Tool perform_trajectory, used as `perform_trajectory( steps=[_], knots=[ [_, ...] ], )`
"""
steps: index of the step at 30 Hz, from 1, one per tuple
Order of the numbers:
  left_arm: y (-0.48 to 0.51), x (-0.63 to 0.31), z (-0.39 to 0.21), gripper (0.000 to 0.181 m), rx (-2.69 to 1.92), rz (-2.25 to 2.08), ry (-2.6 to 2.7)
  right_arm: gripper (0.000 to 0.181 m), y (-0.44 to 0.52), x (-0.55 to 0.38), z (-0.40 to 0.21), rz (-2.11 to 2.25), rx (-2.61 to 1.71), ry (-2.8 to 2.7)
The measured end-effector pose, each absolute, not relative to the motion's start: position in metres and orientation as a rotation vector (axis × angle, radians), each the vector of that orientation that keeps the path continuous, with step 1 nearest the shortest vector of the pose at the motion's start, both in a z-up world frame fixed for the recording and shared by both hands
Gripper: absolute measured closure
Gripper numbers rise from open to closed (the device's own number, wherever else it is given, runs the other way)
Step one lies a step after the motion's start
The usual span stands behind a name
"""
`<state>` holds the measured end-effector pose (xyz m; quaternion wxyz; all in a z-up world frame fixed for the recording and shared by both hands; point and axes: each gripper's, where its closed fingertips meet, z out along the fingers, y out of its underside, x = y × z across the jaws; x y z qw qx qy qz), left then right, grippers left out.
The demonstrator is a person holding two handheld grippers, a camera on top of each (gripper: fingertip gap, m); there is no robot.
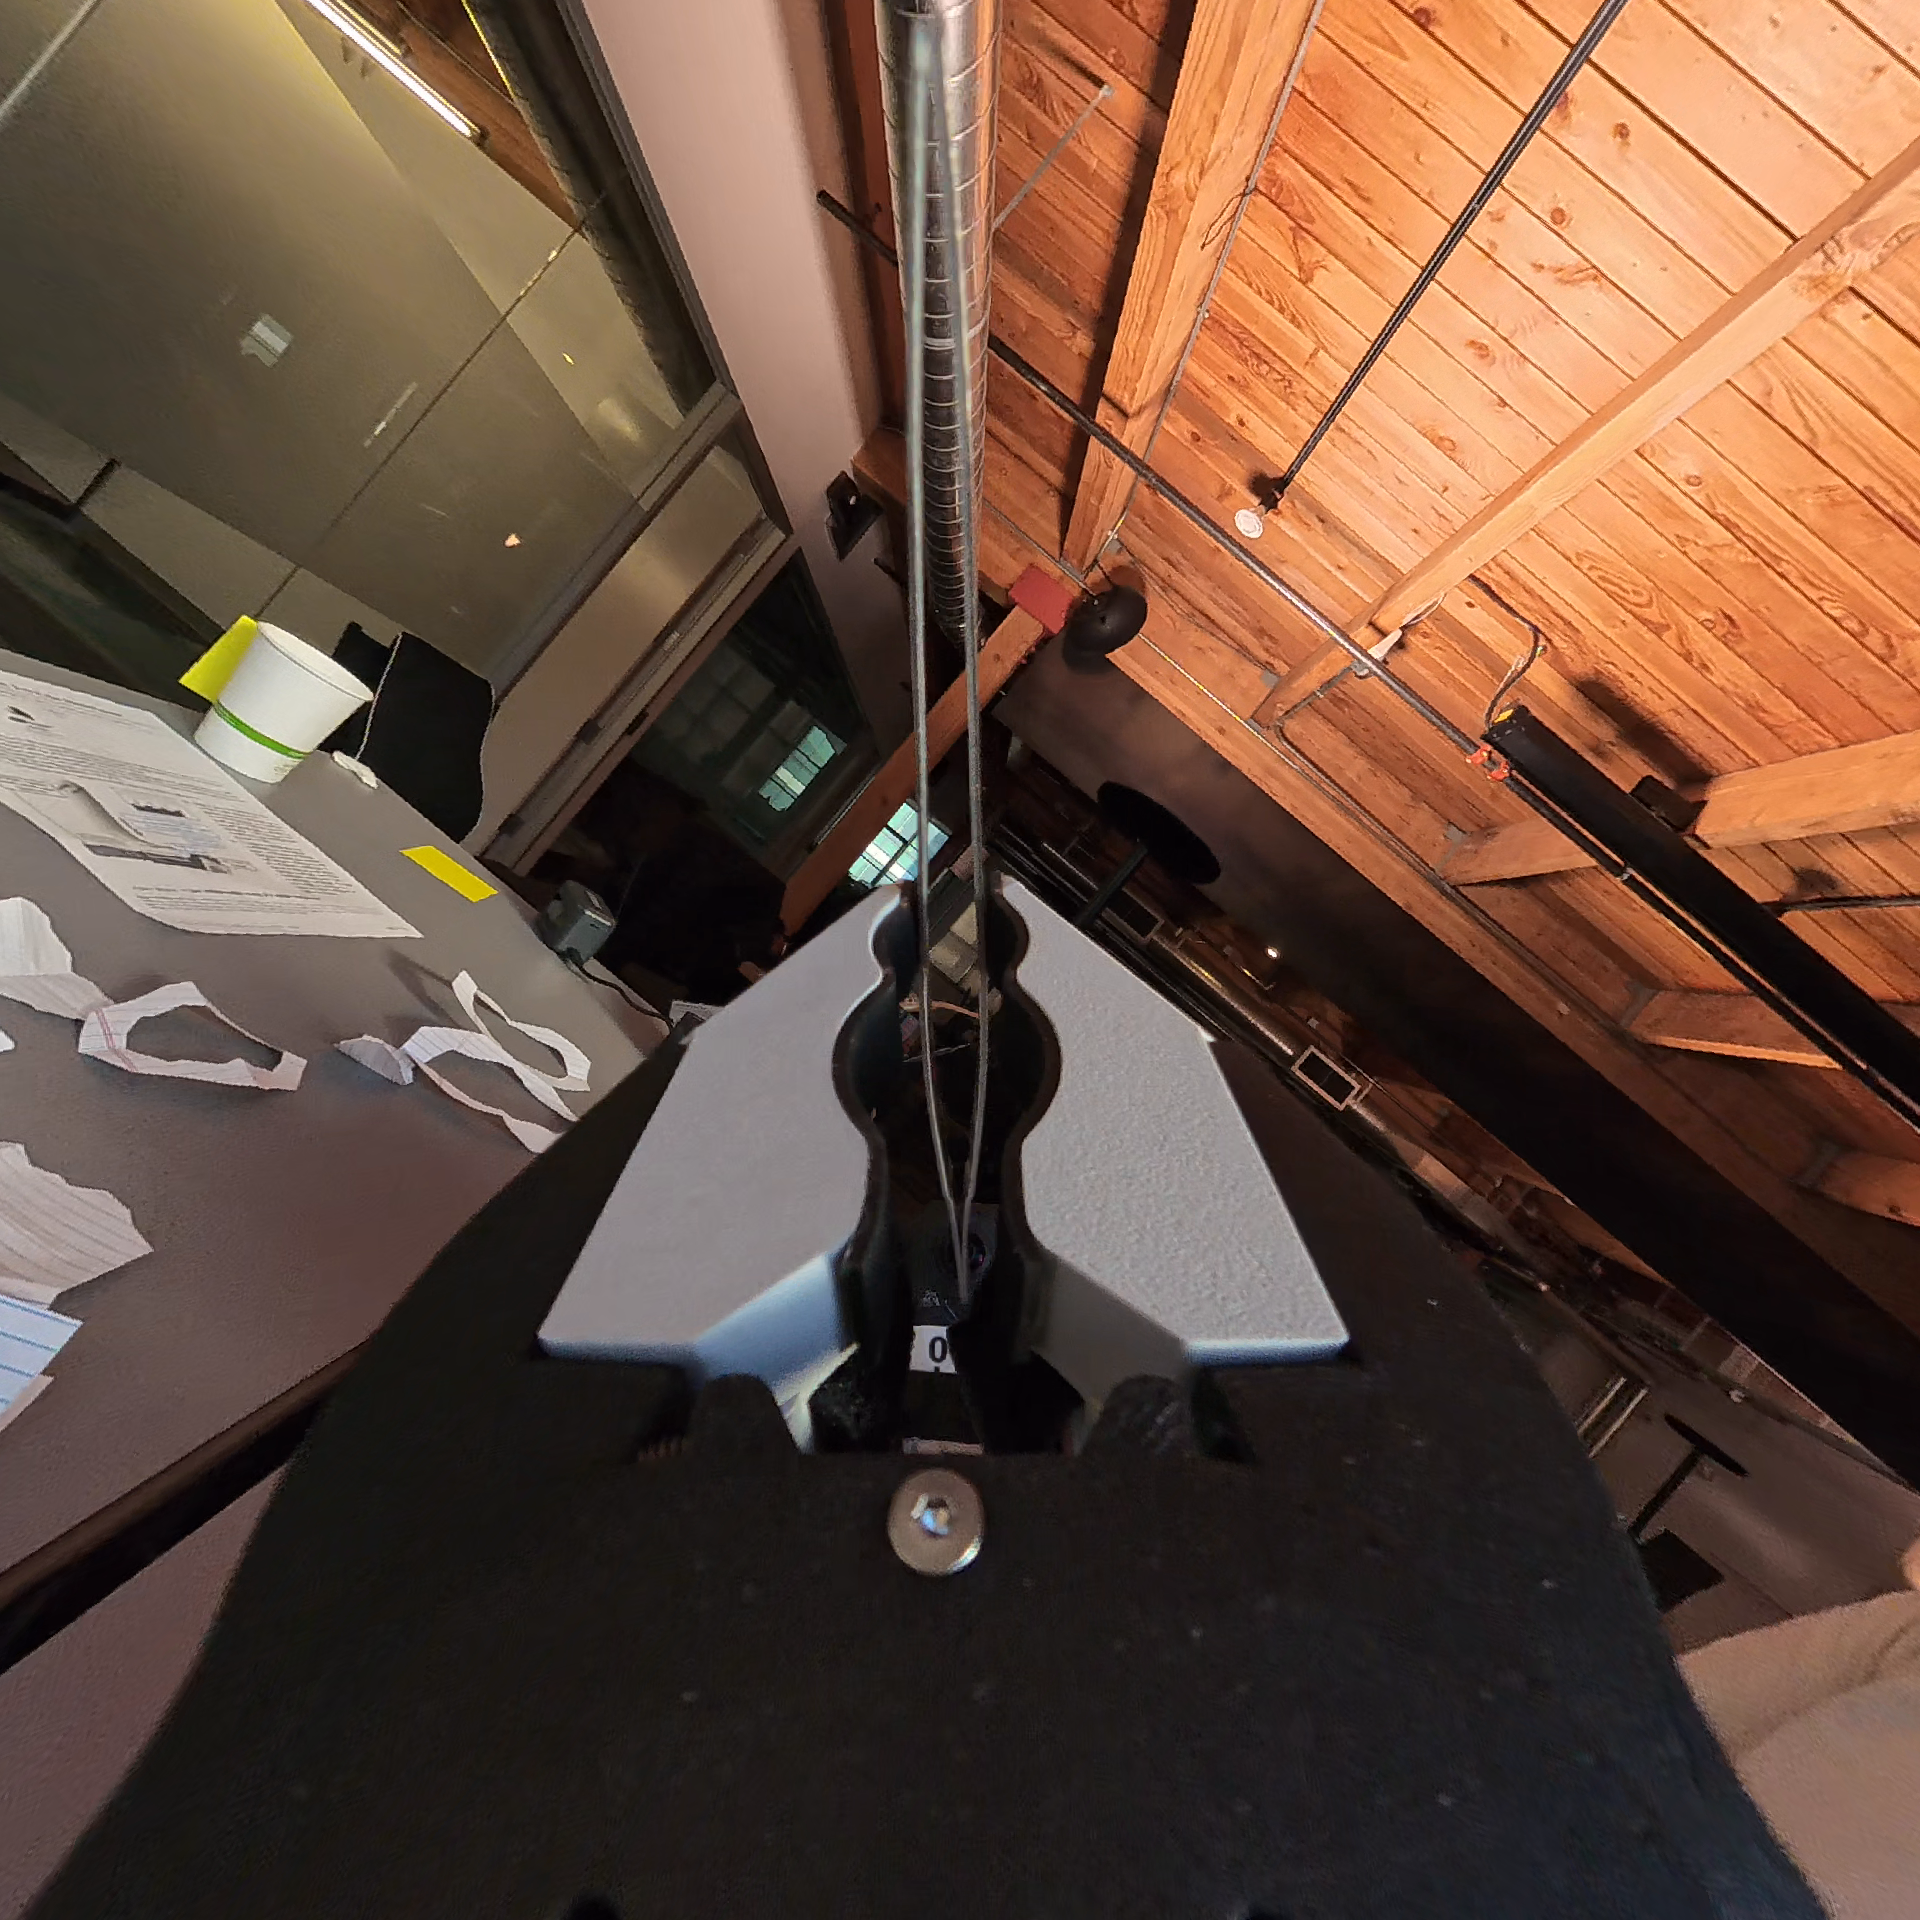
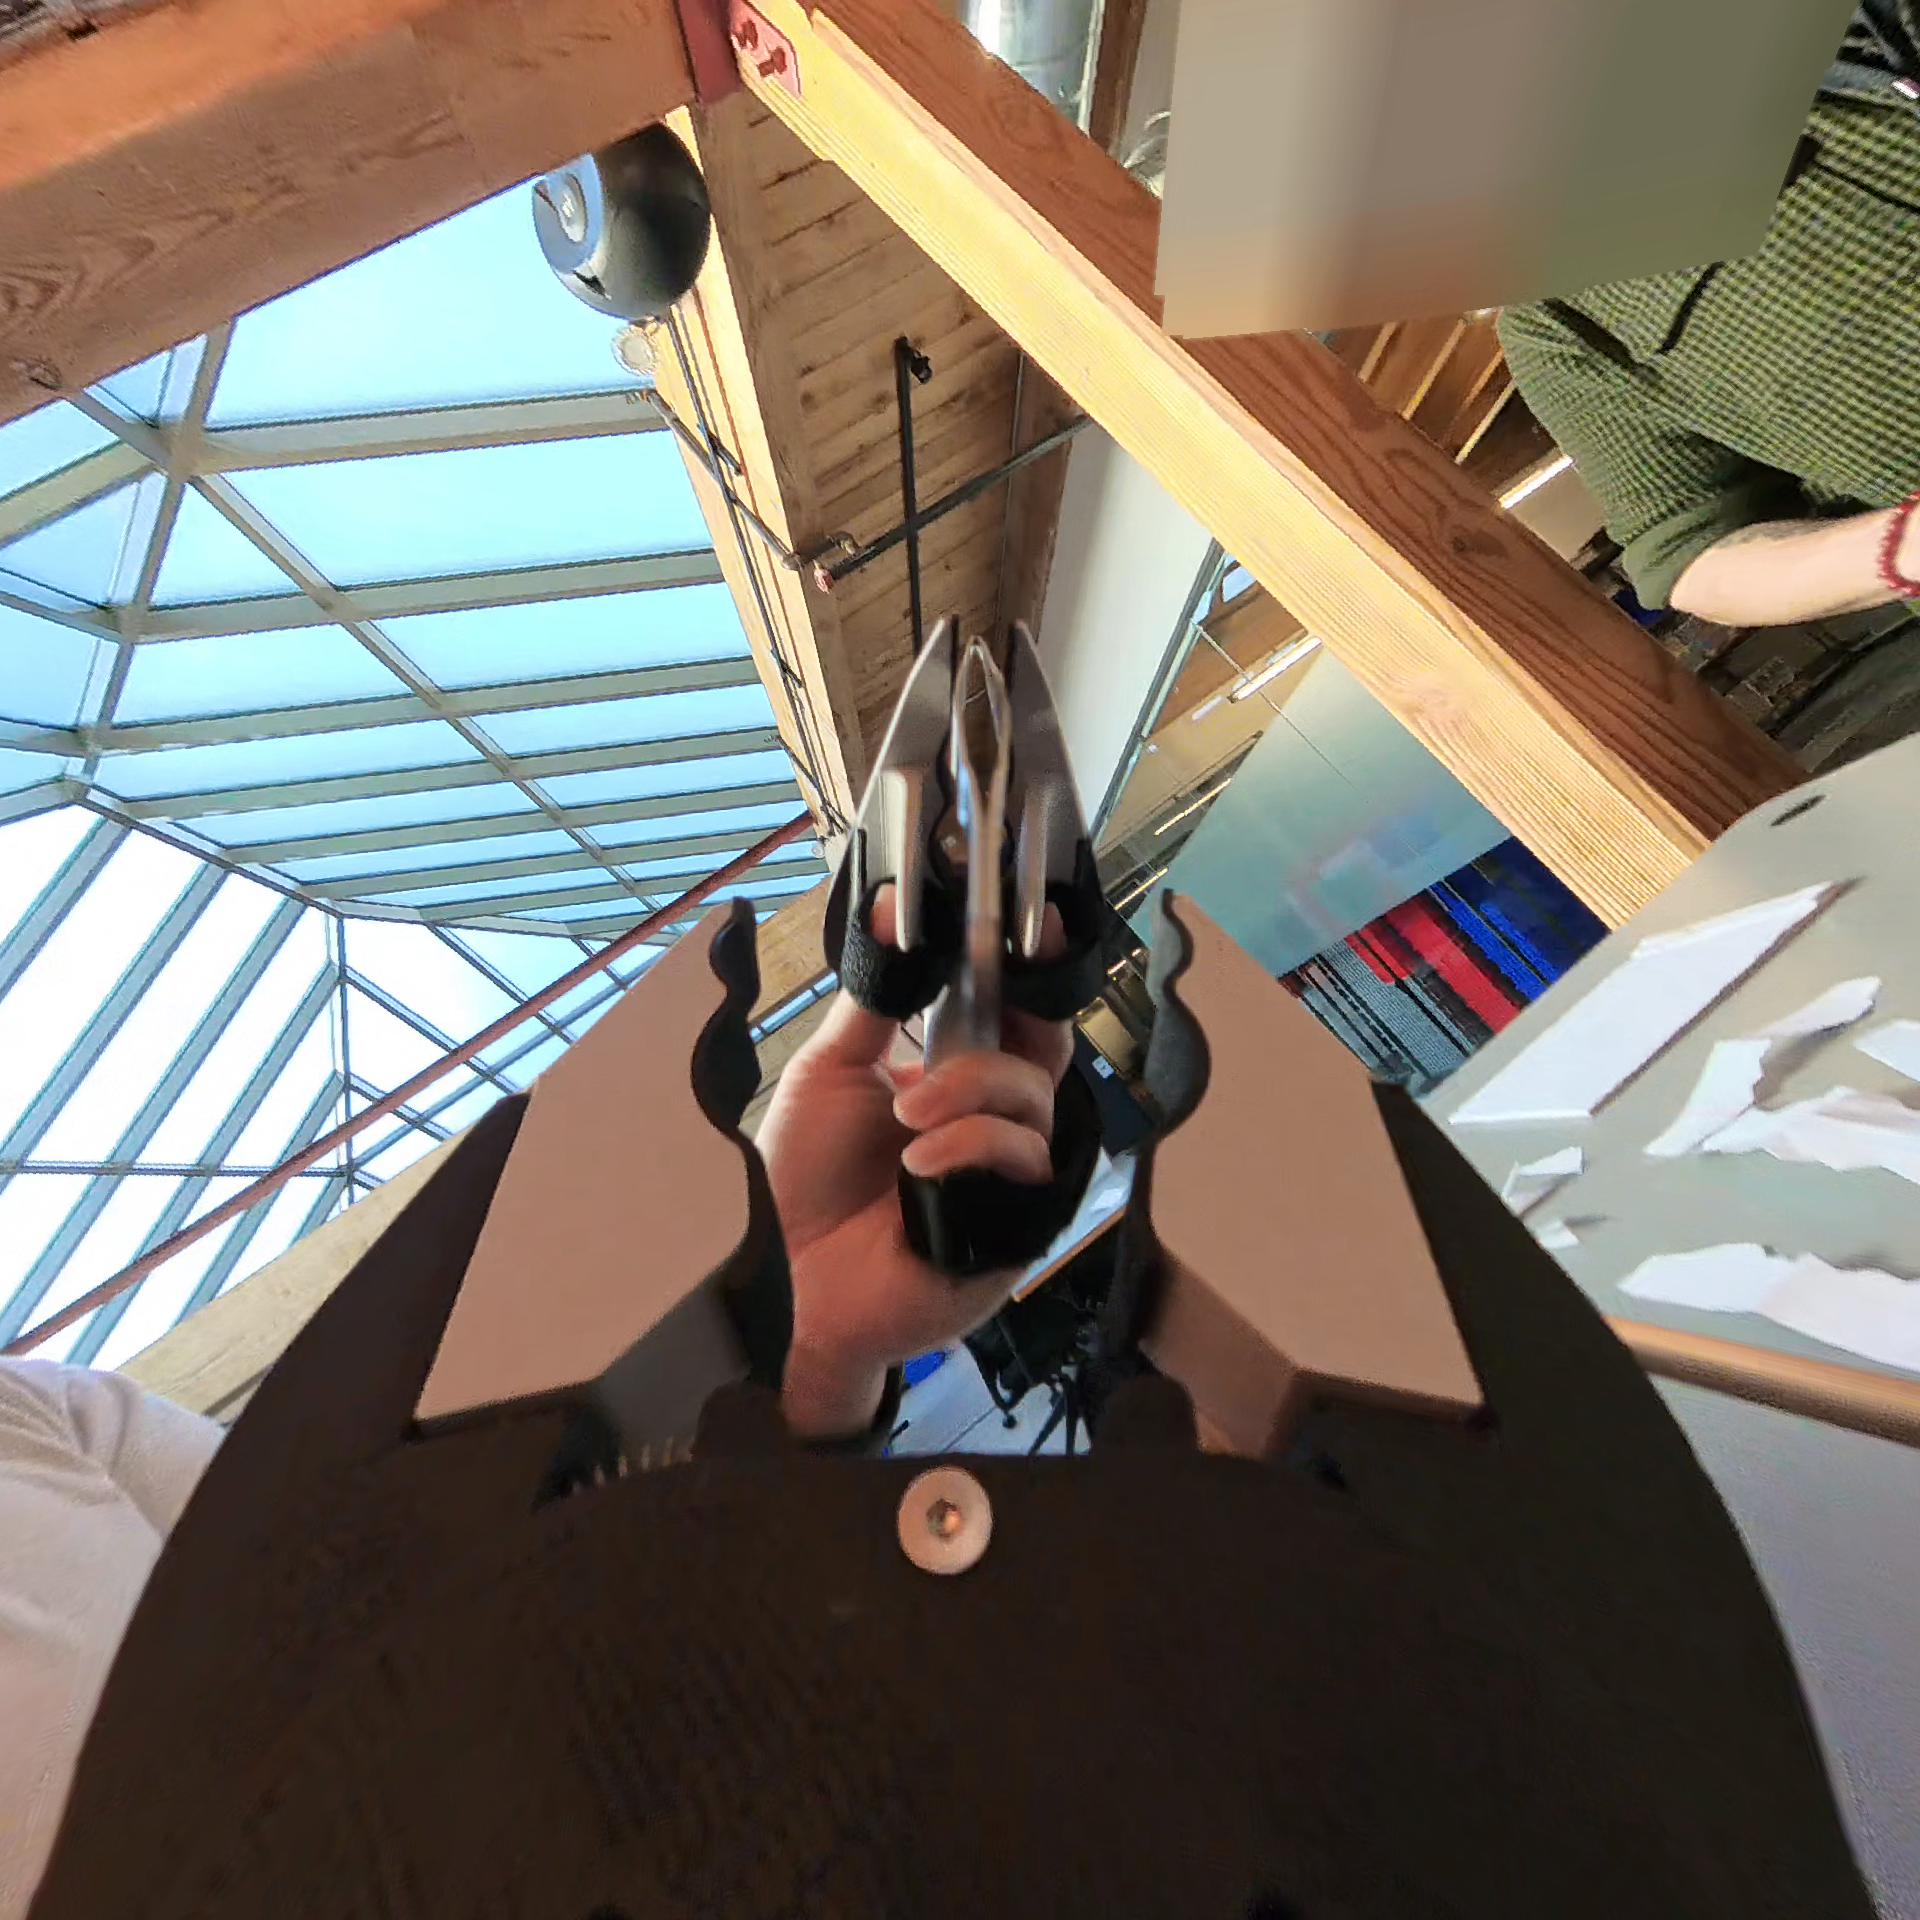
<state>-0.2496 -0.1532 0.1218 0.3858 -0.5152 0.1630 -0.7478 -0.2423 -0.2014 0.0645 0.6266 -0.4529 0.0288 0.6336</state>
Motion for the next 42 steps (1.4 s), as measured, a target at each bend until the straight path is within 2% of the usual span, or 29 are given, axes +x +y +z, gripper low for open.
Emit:
perform_trajectory(
  steps=[2, 5, 9, 10, 18, 27, 30, 32, 35, 38, 40, 42],
  knots=[
    [-0.154, -0.25, 0.119, 0.17, -1.302, -1.907, 0.381, 0.115, -0.191, -0.247, 0.08, 1.464, -1.012, 0.071],
    [-0.154, -0.252, 0.117, 0.17, -1.281, -1.947, 0.327, 0.145, -0.172, -0.249, 0.089, 1.497, -1.034, 0.093],
    [-0.157, -0.253, 0.114, 0.17, -1.293, -1.943, 0.335, 0.16, -0.167, -0.251, 0.1, 1.574, -1.002, 0.077],
    [-0.159, -0.254, 0.114, 0.171, -1.289, -1.939, 0.342, 0.171, -0.165, -0.253, 0.097, 1.555, -1.03, 0.074],
    [-0.172, -0.26, 0.107, 0.166, -1.316, -2.032, 0.473, 0.169, -0.177, -0.253, 0.091, 1.429, -1.156, -0.116],
    [-0.202, -0.266, 0.092, 0.173, -1.276, -1.983, 0.705, 0.17, -0.208, -0.246, 0.082, 1.351, -1.214, -0.297],
    [-0.21, -0.256, 0.084, 0.173, -1.319, -1.966, 0.771, 0.159, -0.212, -0.247, 0.082, 1.363, -1.247, -0.345],
    [-0.213, -0.253, 0.084, 0.173, -1.309, -1.977, 0.772, 0.169, -0.211, -0.246, 0.081, 1.319, -1.281, -0.363],
    [-0.214, -0.25, 0.083, 0.173, -1.313, -1.988, 0.78, 0.168, -0.212, -0.245, 0.081, 1.297, -1.324, -0.419],
    [-0.216, -0.248, 0.085, 0.173, -1.316, -1.98, 0.797, 0.154, -0.215, -0.25, 0.076, 1.277, -1.379, -0.498],
    [-0.219, -0.247, 0.089, 0.173, -1.302, -1.98, 0.816, 0.168, -0.218, -0.254, 0.075, 1.259, -1.386, -0.541],
    [-0.219, -0.246, 0.091, 0.173, -1.305, -1.972, 0.828, 0.169, -0.218, -0.253, 0.077, 1.26, -1.381, -0.541]
  ],
)
